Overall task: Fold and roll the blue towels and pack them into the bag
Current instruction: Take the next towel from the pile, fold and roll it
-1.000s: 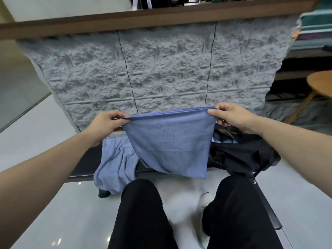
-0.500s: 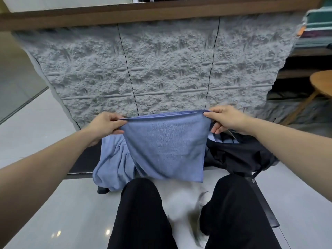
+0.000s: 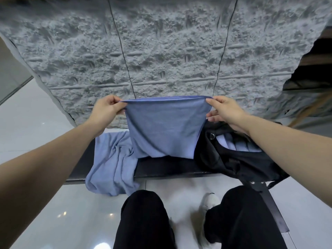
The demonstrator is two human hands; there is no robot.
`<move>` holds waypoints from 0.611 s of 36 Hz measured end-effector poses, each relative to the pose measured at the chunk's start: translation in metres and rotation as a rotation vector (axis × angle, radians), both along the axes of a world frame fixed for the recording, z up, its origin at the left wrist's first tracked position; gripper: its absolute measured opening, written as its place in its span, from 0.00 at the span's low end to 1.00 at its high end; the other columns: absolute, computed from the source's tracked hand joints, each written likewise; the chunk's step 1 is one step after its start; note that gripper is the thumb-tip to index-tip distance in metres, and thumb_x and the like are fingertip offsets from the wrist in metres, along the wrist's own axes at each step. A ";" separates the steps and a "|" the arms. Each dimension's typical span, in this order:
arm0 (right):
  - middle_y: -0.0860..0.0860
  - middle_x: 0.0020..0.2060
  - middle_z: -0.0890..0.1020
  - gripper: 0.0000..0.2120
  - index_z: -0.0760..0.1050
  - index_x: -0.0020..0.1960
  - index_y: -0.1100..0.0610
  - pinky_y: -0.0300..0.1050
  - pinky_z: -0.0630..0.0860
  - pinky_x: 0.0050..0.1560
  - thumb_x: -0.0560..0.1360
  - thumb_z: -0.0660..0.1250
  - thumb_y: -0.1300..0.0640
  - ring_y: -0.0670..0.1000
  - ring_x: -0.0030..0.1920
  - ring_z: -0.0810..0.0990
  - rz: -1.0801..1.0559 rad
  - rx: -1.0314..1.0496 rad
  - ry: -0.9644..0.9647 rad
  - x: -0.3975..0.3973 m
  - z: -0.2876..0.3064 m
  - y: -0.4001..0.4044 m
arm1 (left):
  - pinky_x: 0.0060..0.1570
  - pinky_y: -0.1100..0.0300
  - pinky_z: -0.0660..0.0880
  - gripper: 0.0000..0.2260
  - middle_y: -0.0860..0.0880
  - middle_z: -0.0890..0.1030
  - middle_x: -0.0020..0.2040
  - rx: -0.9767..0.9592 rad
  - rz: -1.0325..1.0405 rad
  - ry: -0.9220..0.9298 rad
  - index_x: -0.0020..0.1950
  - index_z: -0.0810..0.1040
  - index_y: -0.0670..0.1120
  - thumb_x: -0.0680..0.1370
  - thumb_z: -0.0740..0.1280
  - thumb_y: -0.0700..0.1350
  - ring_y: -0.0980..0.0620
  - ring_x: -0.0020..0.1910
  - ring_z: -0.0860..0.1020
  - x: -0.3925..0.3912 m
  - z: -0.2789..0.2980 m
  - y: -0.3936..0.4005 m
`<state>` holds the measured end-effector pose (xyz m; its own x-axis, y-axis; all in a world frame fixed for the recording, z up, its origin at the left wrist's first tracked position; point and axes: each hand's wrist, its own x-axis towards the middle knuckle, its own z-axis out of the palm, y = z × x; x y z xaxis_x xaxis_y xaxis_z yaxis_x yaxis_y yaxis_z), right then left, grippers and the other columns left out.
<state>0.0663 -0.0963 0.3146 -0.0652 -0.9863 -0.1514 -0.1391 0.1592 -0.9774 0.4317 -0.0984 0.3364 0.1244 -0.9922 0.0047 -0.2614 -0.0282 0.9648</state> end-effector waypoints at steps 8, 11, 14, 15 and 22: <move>0.55 0.46 0.83 0.06 0.78 0.48 0.56 0.41 0.79 0.53 0.81 0.64 0.56 0.49 0.47 0.84 0.009 -0.047 0.080 0.002 -0.030 -0.006 | 0.48 0.59 0.74 0.08 0.44 0.81 0.43 -0.076 -0.099 -0.155 0.40 0.76 0.45 0.78 0.68 0.36 0.52 0.42 0.78 0.007 -0.032 0.014; 0.55 0.47 0.84 0.06 0.79 0.48 0.56 0.42 0.78 0.57 0.81 0.64 0.56 0.50 0.50 0.85 0.034 -0.013 0.101 0.000 -0.049 0.006 | 0.45 0.64 0.73 0.09 0.46 0.80 0.45 -0.029 -0.191 -0.230 0.41 0.74 0.45 0.78 0.66 0.34 0.57 0.42 0.77 0.008 -0.056 0.031; 0.54 0.46 0.84 0.07 0.79 0.45 0.54 0.45 0.78 0.57 0.81 0.64 0.58 0.49 0.48 0.83 0.062 -0.017 0.168 0.000 -0.067 0.025 | 0.47 0.65 0.73 0.10 0.45 0.80 0.45 0.025 -0.249 -0.250 0.40 0.74 0.42 0.78 0.64 0.29 0.53 0.45 0.77 0.010 -0.082 0.050; 0.52 0.44 0.83 0.08 0.79 0.44 0.52 0.47 0.78 0.58 0.80 0.65 0.58 0.49 0.47 0.82 0.075 -0.027 0.201 -0.001 -0.075 0.031 | 0.47 0.64 0.73 0.09 0.42 0.80 0.45 0.054 -0.261 -0.248 0.41 0.74 0.40 0.78 0.64 0.29 0.51 0.45 0.77 0.010 -0.089 0.056; 0.54 0.44 0.85 0.11 0.80 0.45 0.50 0.56 0.77 0.62 0.76 0.68 0.43 0.55 0.50 0.84 0.174 0.090 0.259 -0.001 -0.113 0.074 | 0.45 0.62 0.71 0.04 0.35 0.78 0.43 0.134 -0.274 -0.262 0.43 0.77 0.41 0.78 0.68 0.35 0.52 0.40 0.75 0.022 -0.124 0.090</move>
